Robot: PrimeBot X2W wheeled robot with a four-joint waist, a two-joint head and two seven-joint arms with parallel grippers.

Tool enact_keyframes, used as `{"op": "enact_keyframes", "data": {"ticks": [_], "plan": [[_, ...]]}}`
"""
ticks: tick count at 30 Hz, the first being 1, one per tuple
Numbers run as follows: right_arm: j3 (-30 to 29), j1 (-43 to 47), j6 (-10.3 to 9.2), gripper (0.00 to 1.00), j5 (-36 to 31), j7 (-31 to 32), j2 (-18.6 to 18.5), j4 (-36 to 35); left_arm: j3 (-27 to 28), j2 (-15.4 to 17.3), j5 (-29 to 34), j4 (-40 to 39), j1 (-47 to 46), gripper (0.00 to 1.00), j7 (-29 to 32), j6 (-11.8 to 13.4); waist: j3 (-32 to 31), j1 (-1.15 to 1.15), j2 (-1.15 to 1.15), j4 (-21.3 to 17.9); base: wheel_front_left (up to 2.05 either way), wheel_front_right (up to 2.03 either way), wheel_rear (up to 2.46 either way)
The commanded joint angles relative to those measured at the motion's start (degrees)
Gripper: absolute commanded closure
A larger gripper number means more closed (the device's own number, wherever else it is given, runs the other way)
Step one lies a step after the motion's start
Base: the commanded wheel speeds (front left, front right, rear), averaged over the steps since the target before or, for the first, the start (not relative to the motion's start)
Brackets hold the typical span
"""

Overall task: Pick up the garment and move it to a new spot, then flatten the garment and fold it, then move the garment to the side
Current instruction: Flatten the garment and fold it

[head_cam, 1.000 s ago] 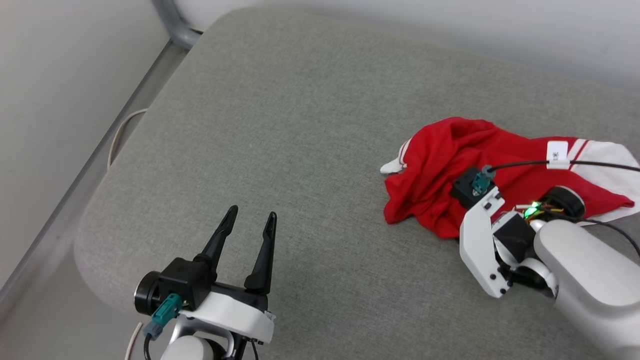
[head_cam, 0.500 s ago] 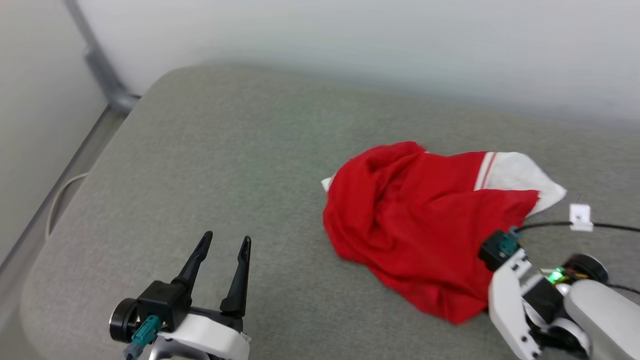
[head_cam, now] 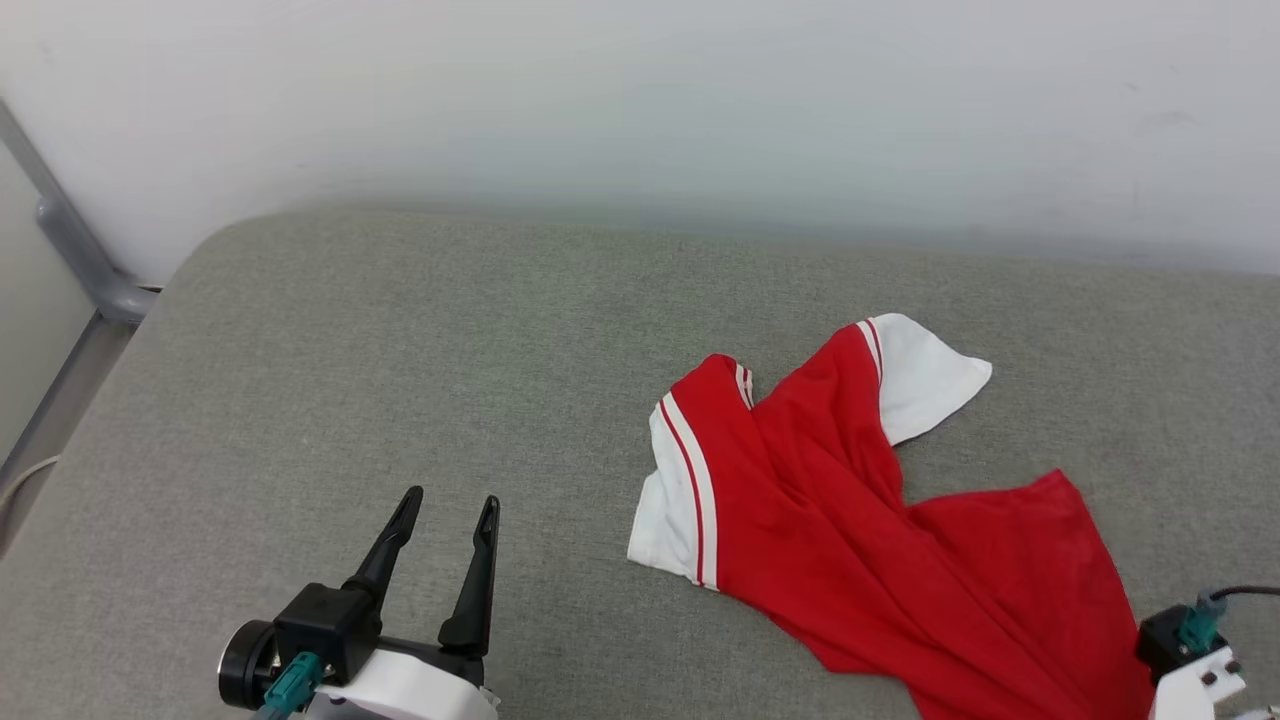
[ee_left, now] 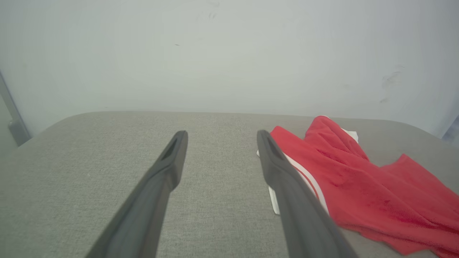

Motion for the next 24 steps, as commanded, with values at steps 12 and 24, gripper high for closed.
{"op": "enact_keyframes", "data": {"ticks": [12,24], "plan": [[-14.36,9.17,-0.04,0.00,-7.42,-2.77,9.81,-10.75,-0.50,0.27,-0.04,0.89,-0.89,0.00,-0.15,0.04,0.23,0.01,0.00,-3.72,0.00,0.00,0.00],[-21.71,1.77,-0.05,0.00,-14.23,-28.86,18.13,-18.28,-1.61,0.16,-0.65,-0.11,-1.76,0.00,-0.15,0.04,0.67,0.01,0.00,-5.42,0.00,0.00,0.00]]}}
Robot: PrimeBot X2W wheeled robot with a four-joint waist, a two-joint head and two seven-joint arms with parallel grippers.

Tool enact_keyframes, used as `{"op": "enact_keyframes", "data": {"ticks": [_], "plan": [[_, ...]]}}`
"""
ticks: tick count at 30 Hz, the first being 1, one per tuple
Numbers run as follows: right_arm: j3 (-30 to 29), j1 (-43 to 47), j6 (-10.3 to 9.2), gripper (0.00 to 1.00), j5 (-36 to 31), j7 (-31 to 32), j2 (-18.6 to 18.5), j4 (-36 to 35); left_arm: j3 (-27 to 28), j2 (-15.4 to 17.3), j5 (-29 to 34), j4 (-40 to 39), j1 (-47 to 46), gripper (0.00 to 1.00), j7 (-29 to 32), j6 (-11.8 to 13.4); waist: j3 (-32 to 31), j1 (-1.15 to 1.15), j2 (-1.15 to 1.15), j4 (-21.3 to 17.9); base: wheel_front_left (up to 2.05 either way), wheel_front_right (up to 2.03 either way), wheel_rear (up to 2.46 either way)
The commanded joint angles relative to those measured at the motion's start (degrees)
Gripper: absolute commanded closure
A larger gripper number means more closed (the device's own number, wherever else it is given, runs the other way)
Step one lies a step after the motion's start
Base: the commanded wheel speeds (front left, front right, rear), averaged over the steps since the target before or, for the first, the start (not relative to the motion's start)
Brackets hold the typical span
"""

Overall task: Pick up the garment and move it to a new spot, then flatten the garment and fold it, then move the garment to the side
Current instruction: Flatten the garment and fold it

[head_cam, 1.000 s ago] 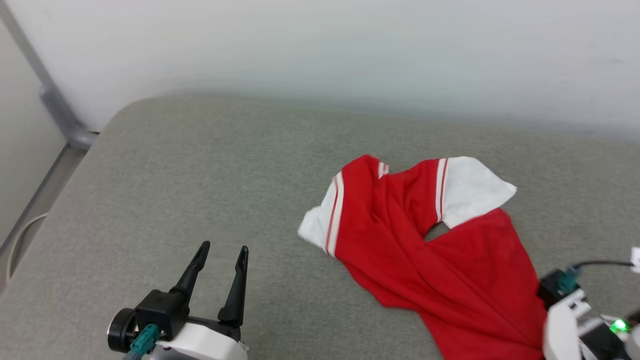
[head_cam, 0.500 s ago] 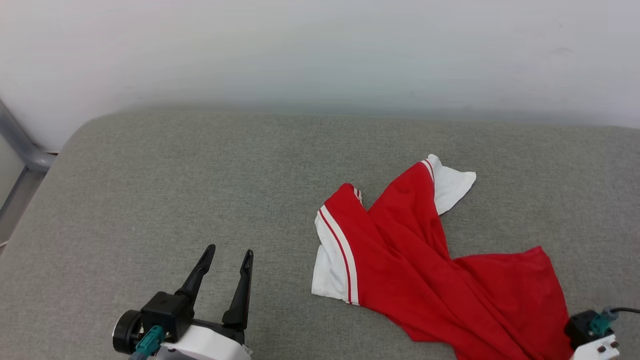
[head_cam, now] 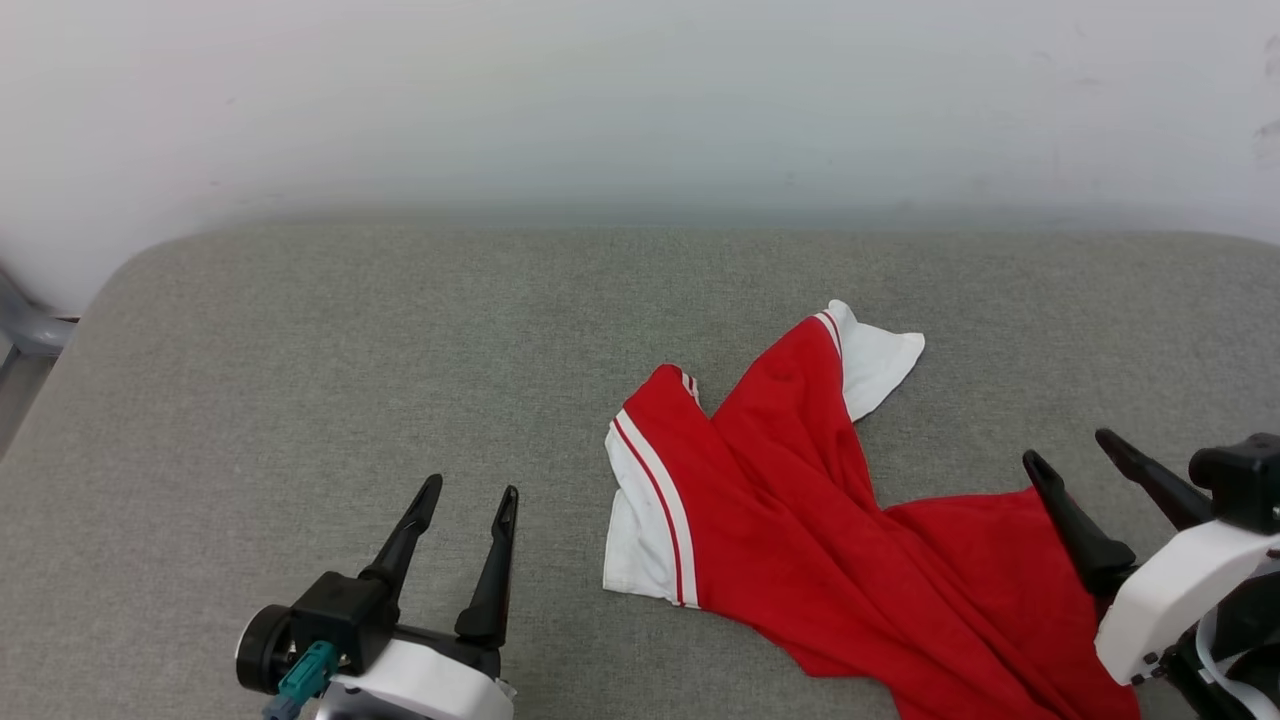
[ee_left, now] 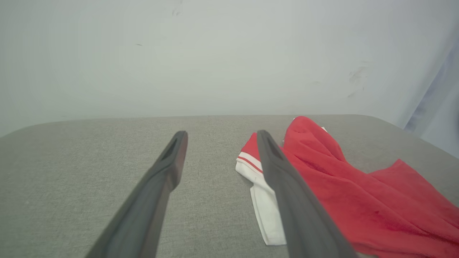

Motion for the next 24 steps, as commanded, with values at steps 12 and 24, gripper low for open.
{"op": "enact_keyframes", "data": {"ticks": [12,24], "plan": [[-3.54,1.39,-0.04,0.00,-7.35,-18.33,9.23,3.31,-5.53,-0.06,-3.04,2.98,-2.71,0.00,0.73,0.04,2.59,0.00,0.00,-0.66,0.00,0.00,0.00],[-5.08,-0.04,-0.04,0.00,-10.59,-18.46,9.99,-0.36,-11.01,2.22,-5.16,2.51,-12.48,0.00,31.97,1.18,9.21,0.00,0.00,-3.08,0.00,0.00,0.00]]}}
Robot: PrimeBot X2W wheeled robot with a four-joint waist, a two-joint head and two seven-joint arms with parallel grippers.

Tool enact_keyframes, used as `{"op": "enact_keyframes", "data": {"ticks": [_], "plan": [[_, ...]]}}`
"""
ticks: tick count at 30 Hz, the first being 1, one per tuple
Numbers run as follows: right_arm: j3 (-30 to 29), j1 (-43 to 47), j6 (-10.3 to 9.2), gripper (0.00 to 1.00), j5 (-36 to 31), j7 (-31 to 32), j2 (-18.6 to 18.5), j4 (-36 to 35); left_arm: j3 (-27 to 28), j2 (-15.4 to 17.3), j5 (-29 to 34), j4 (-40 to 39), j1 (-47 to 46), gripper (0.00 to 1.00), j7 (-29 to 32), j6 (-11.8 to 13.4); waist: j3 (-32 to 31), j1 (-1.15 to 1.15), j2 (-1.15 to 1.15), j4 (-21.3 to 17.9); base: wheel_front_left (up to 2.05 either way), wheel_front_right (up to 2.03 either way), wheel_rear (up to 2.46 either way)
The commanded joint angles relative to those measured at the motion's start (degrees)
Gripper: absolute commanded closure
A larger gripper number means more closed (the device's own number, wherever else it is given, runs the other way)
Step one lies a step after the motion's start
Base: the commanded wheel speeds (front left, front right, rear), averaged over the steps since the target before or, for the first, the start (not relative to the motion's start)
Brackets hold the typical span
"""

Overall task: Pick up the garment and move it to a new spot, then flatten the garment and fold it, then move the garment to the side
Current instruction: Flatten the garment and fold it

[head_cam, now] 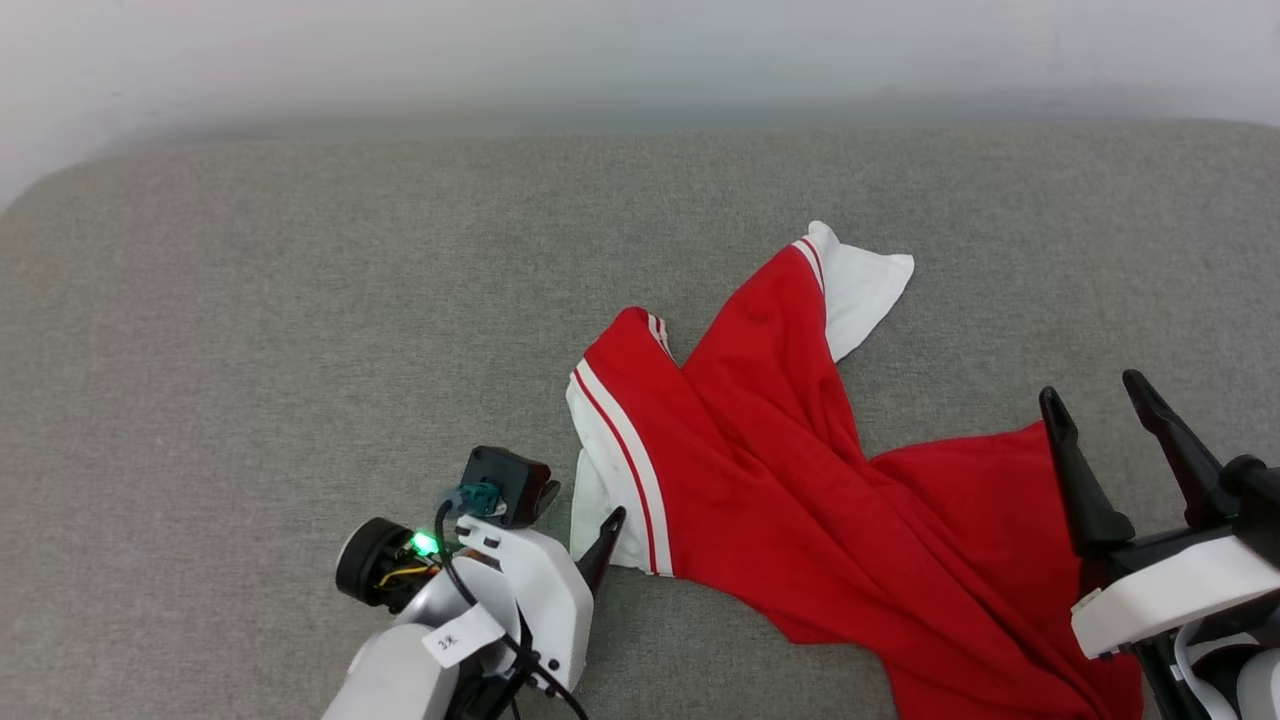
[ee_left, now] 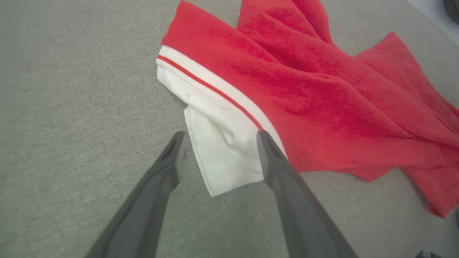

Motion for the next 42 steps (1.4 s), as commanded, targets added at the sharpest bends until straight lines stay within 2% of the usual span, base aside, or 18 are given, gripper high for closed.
{"op": "enact_keyframes", "data": {"ticks": [1,6,15,16,17,18,19,26,34,42], "plan": [[0.32,-0.37,-0.04,0.00,-0.21,0.09,0.45,-0.36,-0.16,0.87,1.04,-0.02,-1.53,0.00,1.49,0.41,1.34,0.00,0.00,-0.85,0.00,0.00,0.00],[0.72,-1.27,-0.04,0.00,-0.43,-0.15,1.09,-0.55,-1.31,2.02,2.75,0.73,-3.78,0.00,8.52,1.95,3.99,0.00,0.00,-2.16,0.00,0.00,0.00],[1.13,-2.23,-0.04,0.00,-0.96,-1.26,1.74,0.06,-2.61,3.05,3.70,3.85,-5.46,0.00,11.66,2.15,6.93,0.00,0.00,-3.46,0.00,0.00,0.00],[1.17,-2.30,-0.04,0.00,-1.07,-1.45,1.79,0.23,-2.92,3.05,3.60,4.51,-5.37,0.09,12.05,2.01,7.08,0.00,0.00,-3.48,0.00,0.00,0.00],[1.23,-2.42,-0.04,0.00,-1.06,-1.60,1.82,0.35,-3.20,3.13,3.54,5.10,-5.19,0.60,12.30,1.85,7.18,0.00,0.00,-3.50,0.00,0.00,0.00],[1.27,-2.50,-0.04,0.00,-1.18,-1.59,1.84,0.52,-3.41,3.08,3.26,5.62,-4.93,0.96,12.48,1.77,7.22,0.00,0.00,-3.48,0.00,0.00,0.00],[1.34,-2.54,-0.04,0.00,-1.31,-1.60,1.85,0.70,-3.62,3.13,3.19,5.94,-4.68,1.00,12.50,1.59,7.19,0.00,0.00,-3.42,0.00,0.00,0.00],[1.22,-1.63,-0.04,0.00,-1.91,-1.19,1.34,2.44,-1.20,3.93,2.96,4.60,-5.14,1.00,6.84,3.50,4.77,0.00,0.00,-1.52,0.00,0.00,0.00],[0.85,-0.10,-0.04,0.00,-2.10,-0.43,1.71,4.48,3.68,5.54,4.42,0.04,-5.41,1.00,-4.44,8.17,0.21,0.00,0.00,1.60,0.00,0.00,0.00],[0.80,1.22,-0.04,0.00,-2.03,0.38,2.33,5.99,8.97,8.67,4.35,-3.61,-1.05,1.00,-11.58,12.03,-2.61,0.00,0.00,4.01,0.00,0.00,0.00]]}}
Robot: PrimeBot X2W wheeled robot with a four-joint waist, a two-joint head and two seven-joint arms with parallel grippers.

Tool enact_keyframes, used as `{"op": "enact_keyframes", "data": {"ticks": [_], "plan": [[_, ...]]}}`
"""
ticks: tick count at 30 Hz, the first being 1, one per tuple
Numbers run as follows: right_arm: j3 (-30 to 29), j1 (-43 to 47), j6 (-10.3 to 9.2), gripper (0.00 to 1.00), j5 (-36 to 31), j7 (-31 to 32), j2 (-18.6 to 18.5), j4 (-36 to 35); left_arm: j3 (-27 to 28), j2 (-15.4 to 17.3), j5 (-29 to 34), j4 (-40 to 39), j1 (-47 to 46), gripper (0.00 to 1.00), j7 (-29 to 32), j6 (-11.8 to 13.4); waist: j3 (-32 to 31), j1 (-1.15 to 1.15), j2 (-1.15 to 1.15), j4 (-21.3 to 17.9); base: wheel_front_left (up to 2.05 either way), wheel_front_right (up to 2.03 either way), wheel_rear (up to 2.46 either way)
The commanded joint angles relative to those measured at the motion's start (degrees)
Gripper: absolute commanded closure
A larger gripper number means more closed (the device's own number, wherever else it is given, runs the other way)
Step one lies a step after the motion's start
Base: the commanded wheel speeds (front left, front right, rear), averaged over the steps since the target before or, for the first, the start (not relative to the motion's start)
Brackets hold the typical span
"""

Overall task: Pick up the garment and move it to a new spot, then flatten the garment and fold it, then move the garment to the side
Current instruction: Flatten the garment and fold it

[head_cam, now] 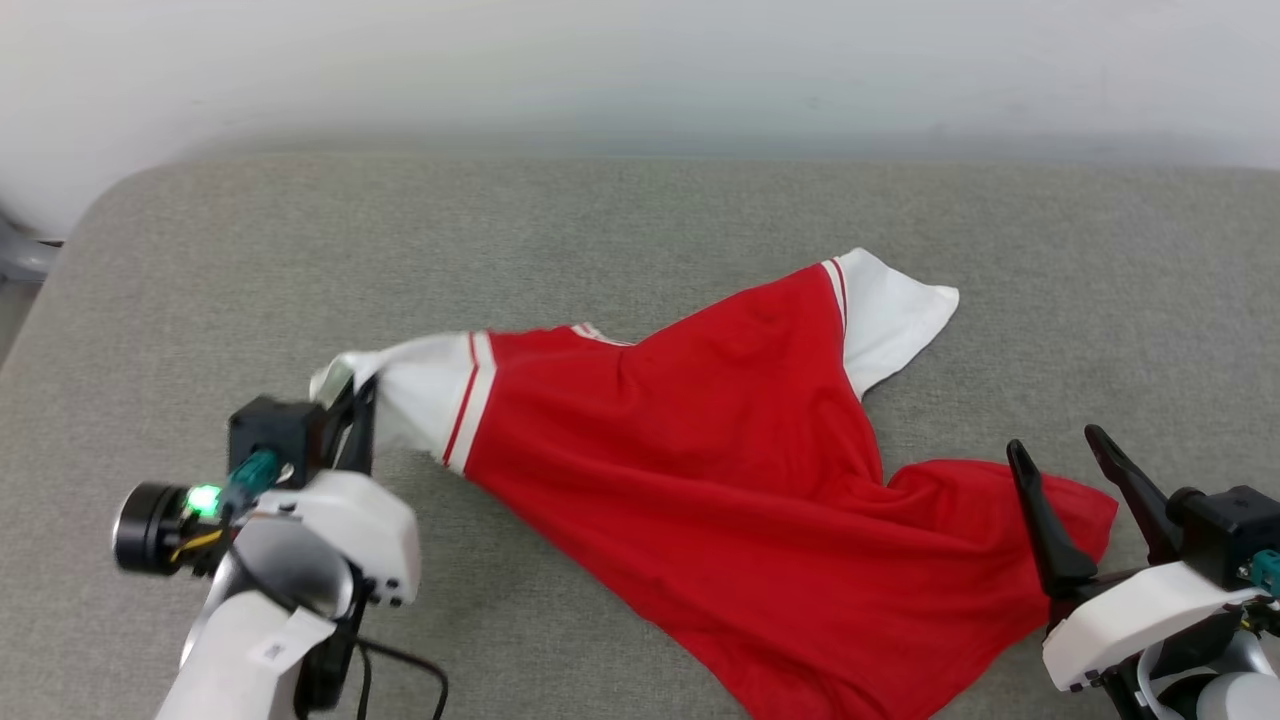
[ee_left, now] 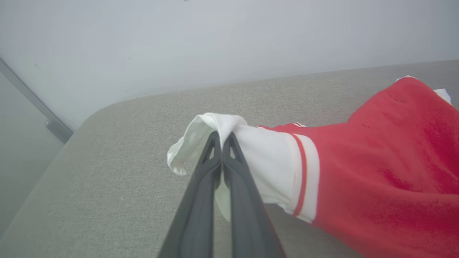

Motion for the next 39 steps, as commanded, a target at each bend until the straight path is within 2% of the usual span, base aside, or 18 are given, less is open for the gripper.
{"op": "enact_keyframes", "data": {"ticks": [1,3,7,8,9,10,14,23,27,32,36,39], "plan": [[-0.06,0.38,-0.04,0.00,-0.15,0.12,0.34,0.27,0.60,0.35,-0.34,-0.09,1.61,1.00,-0.70,0.56,-0.61,0.00,0.00,0.66,0.00,0.00,0.00],[-0.28,0.71,-0.04,0.00,-0.26,0.42,0.41,0.64,0.96,0.60,-1.04,0.80,4.06,1.00,-0.50,0.52,-0.90,0.00,0.00,1.01,0.00,0.00,0.00],[-0.41,0.89,-0.04,0.00,-0.69,1.23,0.44,1.15,-0.21,0.21,-3.39,4.65,7.92,1.00,2.34,-1.23,-1.18,0.00,0.00,1.37,0.00,0.00,0.00],[-0.37,0.88,-0.04,0.00,-0.71,1.43,0.44,1.25,-0.86,0.03,-3.97,5.95,8.89,0.91,3.58,-1.91,-1.25,0.00,0.00,1.37,0.00,0.00,0.00],[-0.42,0.84,-0.04,0.00,-0.64,1.46,0.44,1.33,-1.21,-0.21,-4.59,7.09,9.53,0.61,4.72,-2.40,-1.33,0.00,0.00,1.41,0.00,0.00,0.00],[-0.46,0.79,-0.04,0.00,-0.66,1.54,0.45,1.39,-1.56,-0.24,-5.01,8.02,9.88,0.00,5.66,-2.77,-1.42,0.00,0.00,1.44,0.00,0.00,0.00],[-0.72,0.77,-0.04,0.00,-0.76,2.02,0.38,1.66,-1.95,-0.53,-5.79,10.38,10.19,0.00,6.49,-2.77,-1.91,0.00,0.00,1.58,0.00,0.00,0.00],[-1.76,1.08,-0.04,0.00,-0.49,3.36,-0.16,1.16,-0.51,-0.39,-4.42,7.99,8.15,0.00,-1.97,-1.16,-2.87,0.00,0.00,2.77,0.00,0.00,0.00],[-2.42,1.23,-0.04,0.00,-0.55,4.01,-0.36,0.45,-0.70,-1.15,-5.37,5.05,7.27,0.00,-9.36,-3.76,-3.11,0.00,0.00,3.83,0.00,0.00,0.00],[-3.20,1.01,-0.04,0.00,-0.78,4.81,-0.12,-0.41,-1.43,-0.98,-3.15,2.93,7.11,0.00,-19.04,-4.92,-3.15,0.00,0.00,5.31,0.00,0.00,0.00],[-3.49,0.73,-0.04,0.00,-0.71,7.19,-1.01,-0.84,-1.85,-1.73,-1.64,0.55,7.48,0.00,-21.42,-4.87,-2.54,0.00,0.00,6.72,0.00,0.00,0.00],[-3.00,-1.09,-0.04,0.00,-0.02,12.32,-2.72,-0.63,-2.26,-2.34,-0.75,-1.25,7.97,0.00,-21.82,-4.93,-1.47,0.00,0.00,7.88,0.00,0.00,0.00]]}}
